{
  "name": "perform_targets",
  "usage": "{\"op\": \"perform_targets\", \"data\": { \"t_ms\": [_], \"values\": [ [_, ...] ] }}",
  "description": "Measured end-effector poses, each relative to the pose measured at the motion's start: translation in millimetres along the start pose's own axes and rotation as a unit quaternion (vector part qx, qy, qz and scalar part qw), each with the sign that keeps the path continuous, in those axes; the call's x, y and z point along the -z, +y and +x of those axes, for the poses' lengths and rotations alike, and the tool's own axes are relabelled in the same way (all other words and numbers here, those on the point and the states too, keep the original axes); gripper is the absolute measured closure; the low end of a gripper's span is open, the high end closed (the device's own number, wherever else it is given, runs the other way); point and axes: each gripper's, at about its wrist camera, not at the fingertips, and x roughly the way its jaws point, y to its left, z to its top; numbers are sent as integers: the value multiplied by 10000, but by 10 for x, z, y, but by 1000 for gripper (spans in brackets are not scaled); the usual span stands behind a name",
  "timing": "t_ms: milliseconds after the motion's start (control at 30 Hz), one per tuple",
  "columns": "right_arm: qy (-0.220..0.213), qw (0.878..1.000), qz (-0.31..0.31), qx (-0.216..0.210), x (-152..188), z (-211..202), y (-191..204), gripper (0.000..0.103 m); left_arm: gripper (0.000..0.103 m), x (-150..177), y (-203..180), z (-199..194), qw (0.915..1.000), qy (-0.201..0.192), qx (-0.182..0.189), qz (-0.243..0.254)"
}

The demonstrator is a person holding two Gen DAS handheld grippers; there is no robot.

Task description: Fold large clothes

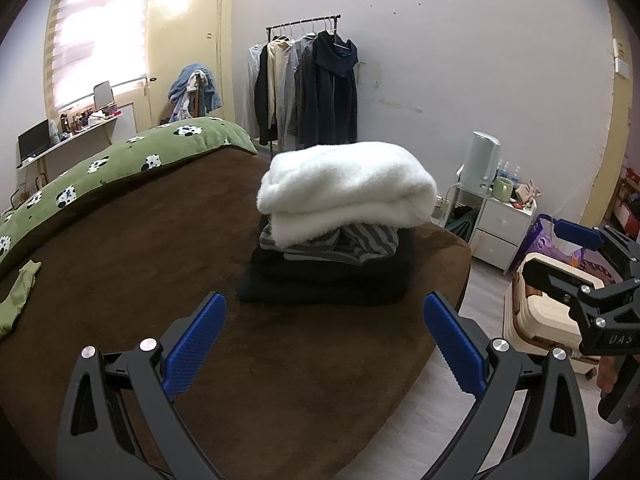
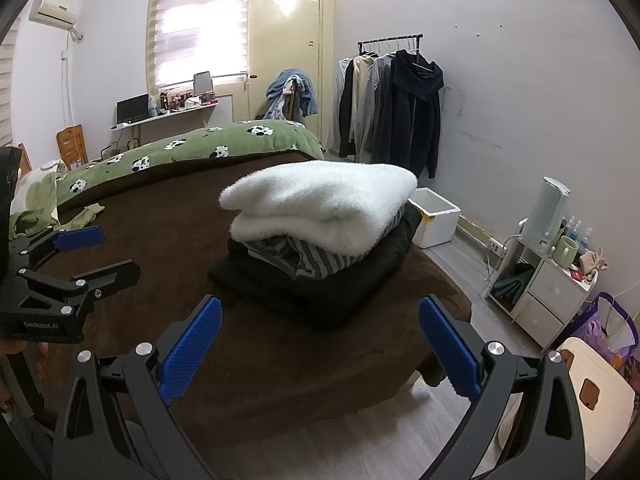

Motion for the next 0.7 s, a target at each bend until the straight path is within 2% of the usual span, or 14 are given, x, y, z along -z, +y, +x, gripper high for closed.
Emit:
{"op": "perform_targets", "data": {
  "t_ms": [300,467,567,700],
  "values": [
    [21,10000,15,18,-9,20,-16,6,6,-2,-10,32,10000,-8,5,4],
    [59,10000,8,29,0,41,-27,6,6,18,55,53,9997,-23,-168,-197],
    [80,10000,8,20,10,52,-33,6,6,37,109,78,9994,8,-150,-316],
    [113,9999,1,1,30,75,-41,6,7,57,101,65,9995,-36,-232,-203]
  ]
}}
